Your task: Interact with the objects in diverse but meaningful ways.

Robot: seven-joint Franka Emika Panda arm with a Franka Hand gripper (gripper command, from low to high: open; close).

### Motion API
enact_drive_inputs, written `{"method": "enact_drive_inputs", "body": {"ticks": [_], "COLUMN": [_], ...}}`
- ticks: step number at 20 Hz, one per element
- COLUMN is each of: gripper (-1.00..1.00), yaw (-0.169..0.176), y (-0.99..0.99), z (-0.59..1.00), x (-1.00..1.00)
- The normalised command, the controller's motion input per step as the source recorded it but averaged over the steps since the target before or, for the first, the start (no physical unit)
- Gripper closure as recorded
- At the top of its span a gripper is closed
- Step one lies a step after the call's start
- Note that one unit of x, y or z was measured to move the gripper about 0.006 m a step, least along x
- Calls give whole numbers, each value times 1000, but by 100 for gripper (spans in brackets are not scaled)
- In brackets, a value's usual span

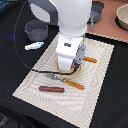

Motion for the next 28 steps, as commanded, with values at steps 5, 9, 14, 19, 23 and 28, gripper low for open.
{"method": "enact_drive_inputs", "body": {"ticks": [5, 9, 14, 19, 23, 28], "gripper": [-100, -100, 100, 100, 100, 100], "yaw": [1, 1, 0, 2, 1, -1], "y": [81, 64, 48, 66, 44, 51], "z": [-146, -151, -130, -103, -95, 335], "x": [-42, -35, -23, -1, -6, -161]}}
